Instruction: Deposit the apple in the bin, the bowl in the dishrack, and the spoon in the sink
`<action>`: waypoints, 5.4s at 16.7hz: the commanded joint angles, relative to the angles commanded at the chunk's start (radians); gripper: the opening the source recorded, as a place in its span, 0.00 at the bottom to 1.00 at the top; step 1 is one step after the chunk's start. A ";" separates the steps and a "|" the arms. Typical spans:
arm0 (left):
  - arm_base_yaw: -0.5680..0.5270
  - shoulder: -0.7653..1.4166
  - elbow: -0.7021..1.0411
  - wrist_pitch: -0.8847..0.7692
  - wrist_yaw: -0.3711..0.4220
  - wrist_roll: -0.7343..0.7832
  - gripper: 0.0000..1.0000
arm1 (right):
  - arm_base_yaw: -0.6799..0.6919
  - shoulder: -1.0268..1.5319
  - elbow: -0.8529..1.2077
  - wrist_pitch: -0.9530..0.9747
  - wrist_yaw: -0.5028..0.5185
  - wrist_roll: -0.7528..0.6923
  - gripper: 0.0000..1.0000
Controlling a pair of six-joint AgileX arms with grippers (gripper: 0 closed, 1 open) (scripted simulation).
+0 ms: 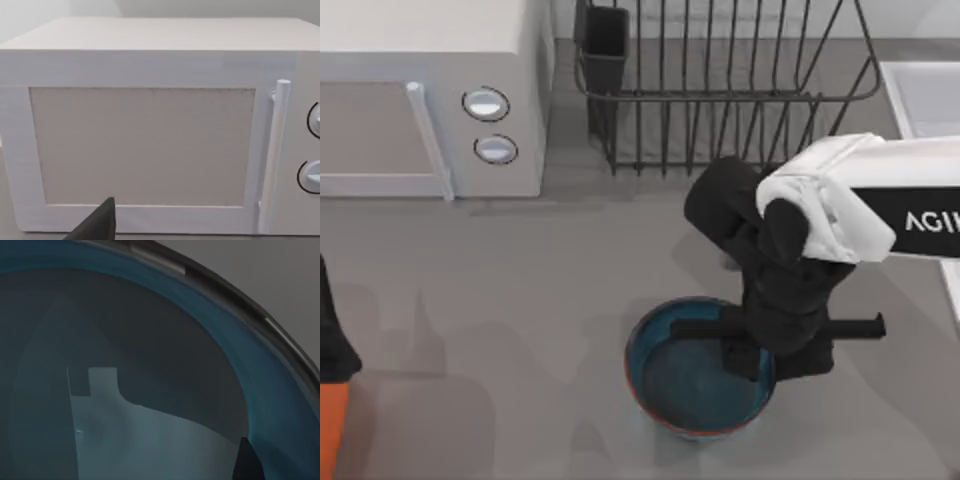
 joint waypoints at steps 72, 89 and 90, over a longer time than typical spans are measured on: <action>0.000 0.000 0.000 0.000 0.000 0.000 1.00 | -0.074 0.105 0.121 1.545 0.664 -0.704 0.23; 0.000 0.000 0.000 0.000 0.000 0.000 1.00 | -0.074 0.105 0.121 1.545 0.664 -0.704 1.00; 0.000 0.000 0.000 0.000 0.000 0.000 1.00 | -0.074 0.105 0.121 1.545 0.664 -0.704 1.00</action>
